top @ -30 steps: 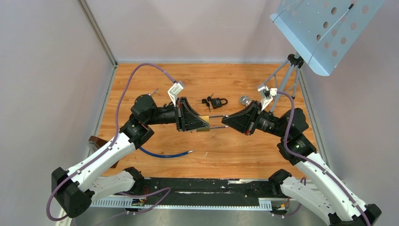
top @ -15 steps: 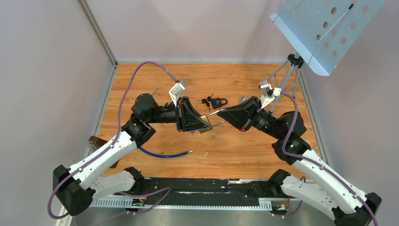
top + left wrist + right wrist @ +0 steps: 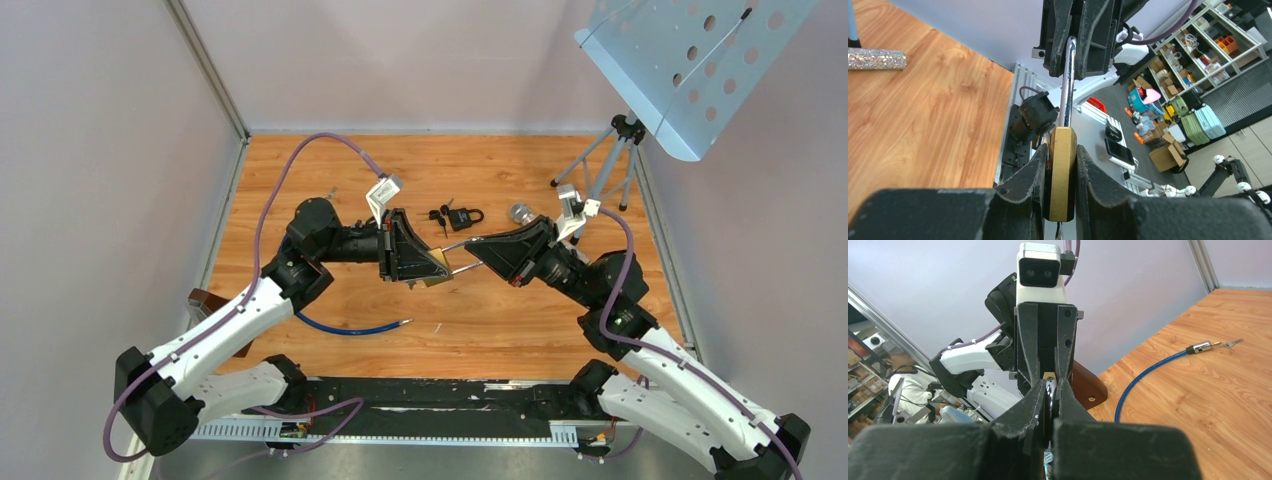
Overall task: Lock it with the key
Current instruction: Lock the lock.
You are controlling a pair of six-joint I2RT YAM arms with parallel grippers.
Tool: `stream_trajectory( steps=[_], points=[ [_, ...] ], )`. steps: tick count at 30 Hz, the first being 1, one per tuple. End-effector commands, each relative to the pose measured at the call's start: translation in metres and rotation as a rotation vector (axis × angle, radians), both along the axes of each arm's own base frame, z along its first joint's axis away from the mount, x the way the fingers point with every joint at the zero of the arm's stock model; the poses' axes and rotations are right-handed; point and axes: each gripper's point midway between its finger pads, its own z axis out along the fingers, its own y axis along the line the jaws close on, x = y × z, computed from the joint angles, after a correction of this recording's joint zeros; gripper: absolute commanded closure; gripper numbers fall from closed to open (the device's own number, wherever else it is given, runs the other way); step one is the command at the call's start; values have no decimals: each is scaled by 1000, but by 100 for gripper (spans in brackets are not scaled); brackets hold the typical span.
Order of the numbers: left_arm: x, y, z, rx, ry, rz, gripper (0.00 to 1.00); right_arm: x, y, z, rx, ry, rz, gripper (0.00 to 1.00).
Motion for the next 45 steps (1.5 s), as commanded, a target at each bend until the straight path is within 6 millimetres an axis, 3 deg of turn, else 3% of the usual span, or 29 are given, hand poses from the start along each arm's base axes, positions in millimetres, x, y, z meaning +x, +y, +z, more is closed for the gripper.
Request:
stream_trajectory(
  steps=[1,12,29,45],
  points=[
    [53,-3,65,-227,-84,290,100,-45,24,-67,-162,162,246,100],
    [61,-4,64,-303,-17,316,100,-27,22,-51,-7,229,162,100],
    [82,-3,65,-340,0,411,100,-41,56,-75,-58,254,266,100],
    [99,-4,81,-338,-39,440,100,-59,62,-97,-98,248,314,100]
  ],
)
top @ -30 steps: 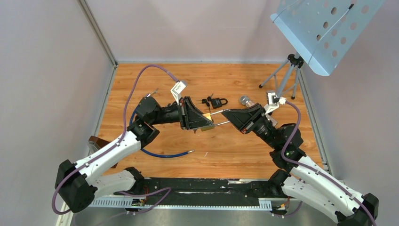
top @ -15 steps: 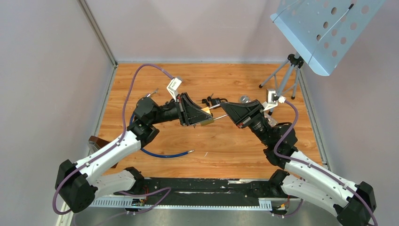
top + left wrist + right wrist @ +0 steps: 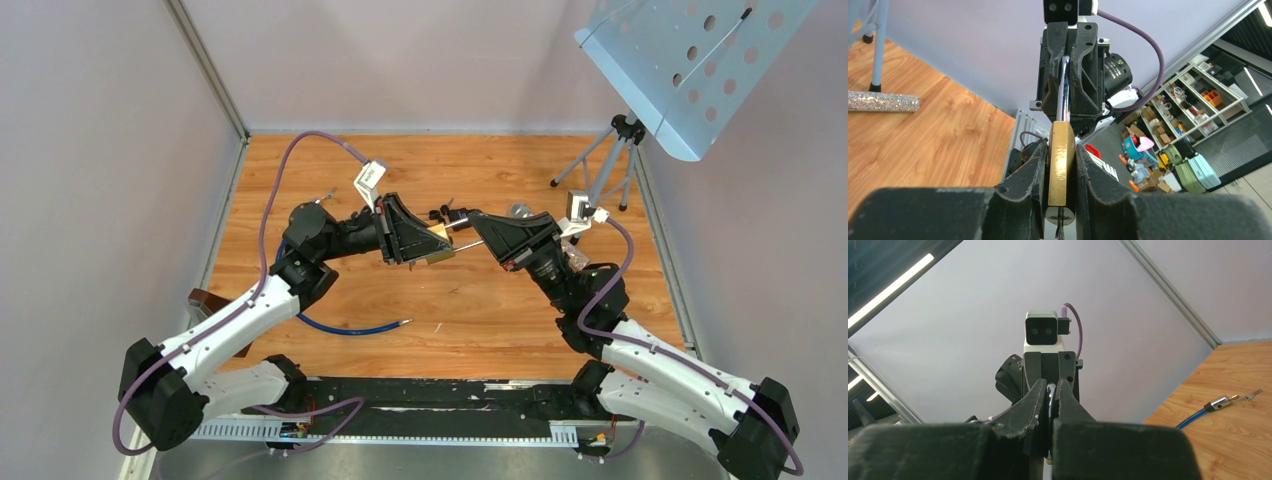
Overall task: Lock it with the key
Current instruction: Lock the lock.
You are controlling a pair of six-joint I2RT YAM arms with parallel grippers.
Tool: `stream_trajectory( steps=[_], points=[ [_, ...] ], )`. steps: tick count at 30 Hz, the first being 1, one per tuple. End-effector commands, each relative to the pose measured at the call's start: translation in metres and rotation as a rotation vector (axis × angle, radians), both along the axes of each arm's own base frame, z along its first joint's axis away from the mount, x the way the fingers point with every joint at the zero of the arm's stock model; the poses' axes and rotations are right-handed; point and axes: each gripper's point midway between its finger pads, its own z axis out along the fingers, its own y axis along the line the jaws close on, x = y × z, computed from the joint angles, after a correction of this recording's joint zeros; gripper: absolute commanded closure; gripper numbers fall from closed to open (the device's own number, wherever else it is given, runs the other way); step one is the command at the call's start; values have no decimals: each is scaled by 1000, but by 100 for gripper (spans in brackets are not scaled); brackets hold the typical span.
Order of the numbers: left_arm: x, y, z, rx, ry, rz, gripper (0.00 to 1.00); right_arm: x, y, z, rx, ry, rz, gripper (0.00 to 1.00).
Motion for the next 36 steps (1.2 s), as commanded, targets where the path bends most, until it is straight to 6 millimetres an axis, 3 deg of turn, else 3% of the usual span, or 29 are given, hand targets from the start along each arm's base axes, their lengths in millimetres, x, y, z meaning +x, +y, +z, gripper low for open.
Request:
stream_trajectory(
  steps=[1,12,22,26,36],
  points=[
    [66,3,59,-171,-94,315,100,-93,65,-116,-379,107,526,100],
    [79,-3,60,-219,-70,317,100,-110,74,-122,-410,49,569,100],
    [86,7,60,-326,22,362,100,-101,79,-132,-489,4,497,100],
    [83,-1,59,-332,16,359,100,-104,90,-133,-512,-7,498,100],
    [83,-1,55,-343,40,355,100,-111,93,-139,-535,-28,520,100]
  ],
)
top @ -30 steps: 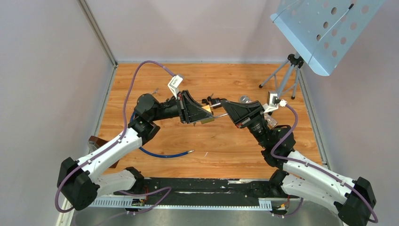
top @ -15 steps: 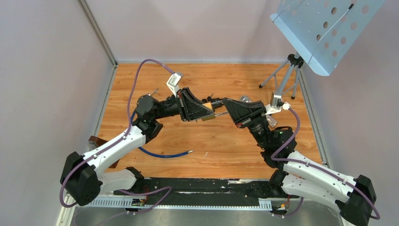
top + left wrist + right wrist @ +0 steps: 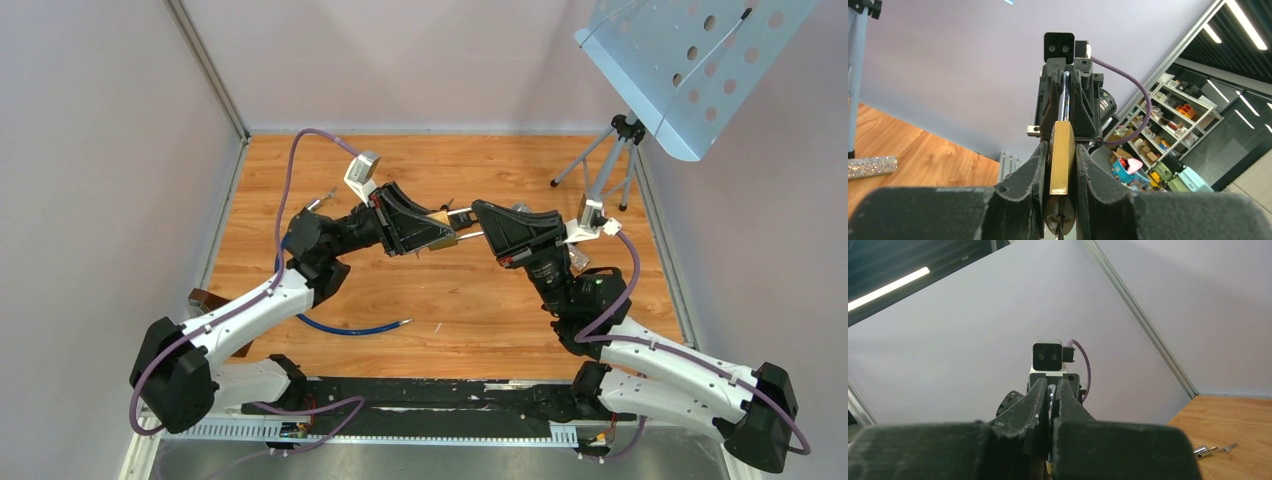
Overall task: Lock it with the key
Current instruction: Lock the lock.
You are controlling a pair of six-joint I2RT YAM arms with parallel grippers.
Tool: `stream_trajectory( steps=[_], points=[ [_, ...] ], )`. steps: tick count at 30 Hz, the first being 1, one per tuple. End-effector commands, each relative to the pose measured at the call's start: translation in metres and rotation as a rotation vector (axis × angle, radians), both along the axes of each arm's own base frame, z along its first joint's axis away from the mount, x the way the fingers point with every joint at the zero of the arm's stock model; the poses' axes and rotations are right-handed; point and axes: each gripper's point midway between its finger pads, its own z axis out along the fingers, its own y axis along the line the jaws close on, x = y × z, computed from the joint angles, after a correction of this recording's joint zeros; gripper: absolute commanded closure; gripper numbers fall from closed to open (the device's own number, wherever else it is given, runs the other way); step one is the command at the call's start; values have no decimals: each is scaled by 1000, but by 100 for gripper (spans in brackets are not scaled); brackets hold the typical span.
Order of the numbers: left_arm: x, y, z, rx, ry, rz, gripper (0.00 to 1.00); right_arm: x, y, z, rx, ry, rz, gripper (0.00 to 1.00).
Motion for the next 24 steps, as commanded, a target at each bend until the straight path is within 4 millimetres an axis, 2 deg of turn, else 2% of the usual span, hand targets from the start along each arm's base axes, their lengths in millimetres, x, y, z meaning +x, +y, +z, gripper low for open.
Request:
stream_trajectory(
  steps=[1,8,18,24],
  points=[
    [77,3,20,-149,146,346,100,-109,95,-173,-598,140,655,100],
    [73,-6,17,-114,134,303,100,-132,99,-179,-635,113,786,100],
    [74,-9,28,-122,78,300,100,-142,102,-202,-682,121,802,100],
    [73,-17,22,-115,82,258,100,-148,105,-206,-726,96,822,100]
  ],
)
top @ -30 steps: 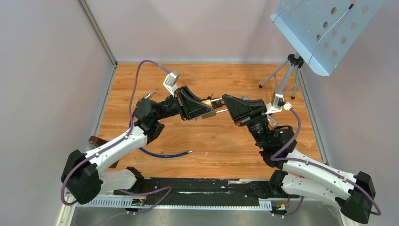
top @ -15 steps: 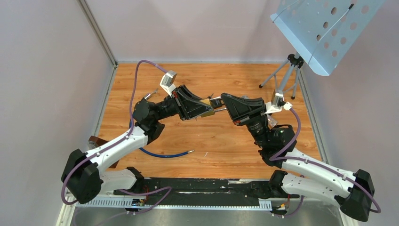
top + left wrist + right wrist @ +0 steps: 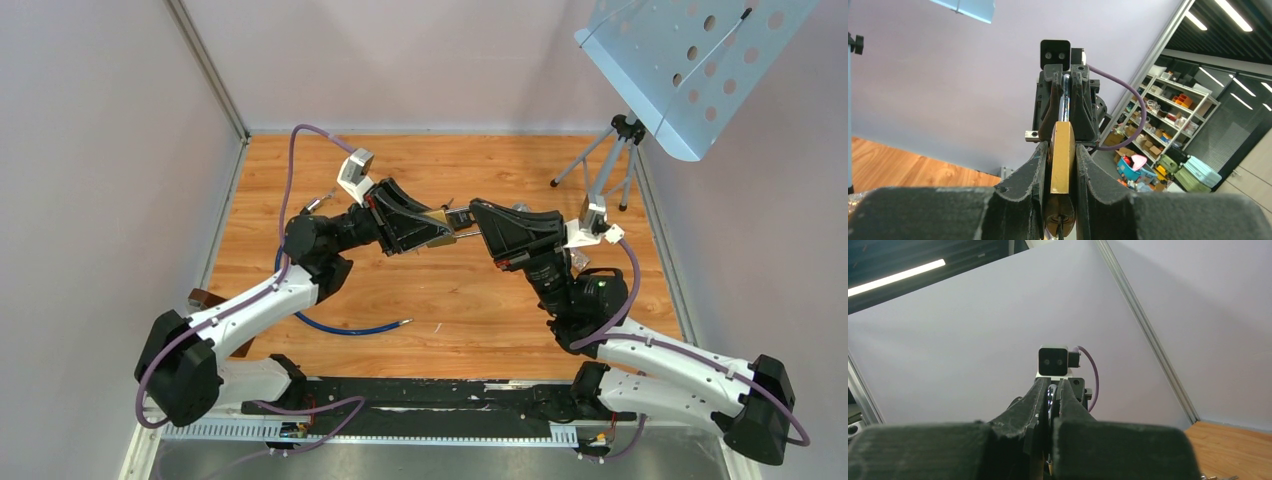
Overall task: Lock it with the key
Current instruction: Lock the lock.
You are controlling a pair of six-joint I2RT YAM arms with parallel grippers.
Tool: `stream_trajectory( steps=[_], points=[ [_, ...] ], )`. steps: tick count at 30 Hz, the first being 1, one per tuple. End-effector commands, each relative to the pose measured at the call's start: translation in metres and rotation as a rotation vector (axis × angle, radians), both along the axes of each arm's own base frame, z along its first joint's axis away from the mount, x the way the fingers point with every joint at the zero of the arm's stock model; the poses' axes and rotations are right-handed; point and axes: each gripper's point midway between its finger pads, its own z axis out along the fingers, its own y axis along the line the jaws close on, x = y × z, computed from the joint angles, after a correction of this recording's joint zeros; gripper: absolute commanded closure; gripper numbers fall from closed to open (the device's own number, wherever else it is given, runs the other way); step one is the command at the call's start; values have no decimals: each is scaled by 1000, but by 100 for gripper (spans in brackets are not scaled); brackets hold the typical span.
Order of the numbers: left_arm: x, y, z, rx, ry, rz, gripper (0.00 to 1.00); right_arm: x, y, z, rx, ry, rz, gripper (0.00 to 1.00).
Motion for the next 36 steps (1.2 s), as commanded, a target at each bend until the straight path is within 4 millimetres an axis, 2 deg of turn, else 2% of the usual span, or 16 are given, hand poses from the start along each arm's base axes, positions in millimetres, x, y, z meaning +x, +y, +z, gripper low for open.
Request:
stream_trajectory(
  steps=[1,7,15,21,25,28,29,31,32,33,34,35,36],
  points=[
    [77,-21,6,-54,182,259,100,-138,99,-223,-770,206,799,100],
    [68,-32,10,-24,128,204,100,-151,105,-233,-799,212,899,100],
    [67,-37,8,28,108,191,100,-149,106,-271,-899,268,887,100],
    [68,-42,2,53,121,181,100,-146,108,-280,-925,285,873,100],
    [69,-38,-1,73,120,208,100,-133,103,-271,-903,316,794,100],
    [76,-26,-12,125,132,267,100,-108,89,-263,-869,375,686,100],
    [85,-19,-21,156,156,298,100,-100,81,-258,-851,393,649,98],
    [87,0,-27,175,153,333,100,-81,63,-249,-813,427,568,93],
    [88,4,-40,199,173,342,100,-71,54,-240,-783,435,528,87],
    [90,14,-43,208,180,356,100,-63,44,-230,-751,440,488,81],
    [95,20,-57,229,209,372,100,-57,36,-218,-714,429,455,70],
    [92,25,-60,230,224,369,100,-51,28,-205,-678,419,418,56],
    [94,30,-73,244,251,377,100,-48,20,-193,-646,407,394,45]
  ],
)
